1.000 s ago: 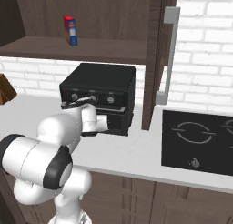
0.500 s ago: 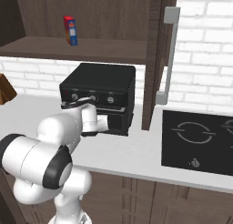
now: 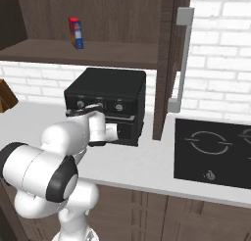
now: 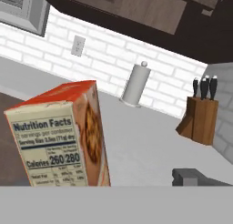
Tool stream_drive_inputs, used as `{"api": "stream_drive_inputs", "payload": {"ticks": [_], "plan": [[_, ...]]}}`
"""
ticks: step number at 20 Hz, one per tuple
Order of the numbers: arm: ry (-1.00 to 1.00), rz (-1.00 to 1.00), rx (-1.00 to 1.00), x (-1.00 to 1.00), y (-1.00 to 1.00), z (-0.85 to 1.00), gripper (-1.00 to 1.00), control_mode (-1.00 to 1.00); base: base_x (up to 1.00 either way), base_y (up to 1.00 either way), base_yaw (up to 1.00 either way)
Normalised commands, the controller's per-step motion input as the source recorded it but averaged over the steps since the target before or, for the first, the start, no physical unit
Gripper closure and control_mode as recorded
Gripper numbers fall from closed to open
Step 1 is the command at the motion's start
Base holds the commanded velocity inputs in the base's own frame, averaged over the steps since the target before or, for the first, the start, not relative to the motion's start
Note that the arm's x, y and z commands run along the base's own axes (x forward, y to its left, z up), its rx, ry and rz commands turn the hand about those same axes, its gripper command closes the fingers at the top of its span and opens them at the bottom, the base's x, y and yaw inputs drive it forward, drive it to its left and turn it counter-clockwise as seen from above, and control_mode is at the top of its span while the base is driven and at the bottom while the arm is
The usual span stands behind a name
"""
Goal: Pick the boxed food and place it on the digital scale for weighing, and close the cabinet.
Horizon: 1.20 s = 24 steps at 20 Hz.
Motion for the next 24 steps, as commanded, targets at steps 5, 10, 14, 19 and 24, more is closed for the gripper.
{"api": "stream_drive_inputs", "payload": {"ticks": [5, 10, 14, 19, 24], "plan": [[0.02, 0.0, 0.0, 0.09, -0.04, 0.07, -1.0, -1.0, 0.0, 0.0, 0.0], [0.07, -0.01, 0.0, 0.02, -0.01, 0.2, -1.0, -1.0, 0.0, 0.0, 0.0], [0.01, -0.03, 0.0, 0.0, 0.0, 0.4, -1.0, -1.0, 0.0, 0.0, 0.0], [0.03, -0.09, 0.03, 0.0, 0.0, 0.51, -1.0, -1.0, 0.0, 0.0, 0.0], [0.01, -0.11, 0.01, 0.09, 0.0, 0.17, -1.0, -1.0, 0.0, 0.0, 0.0]]}}
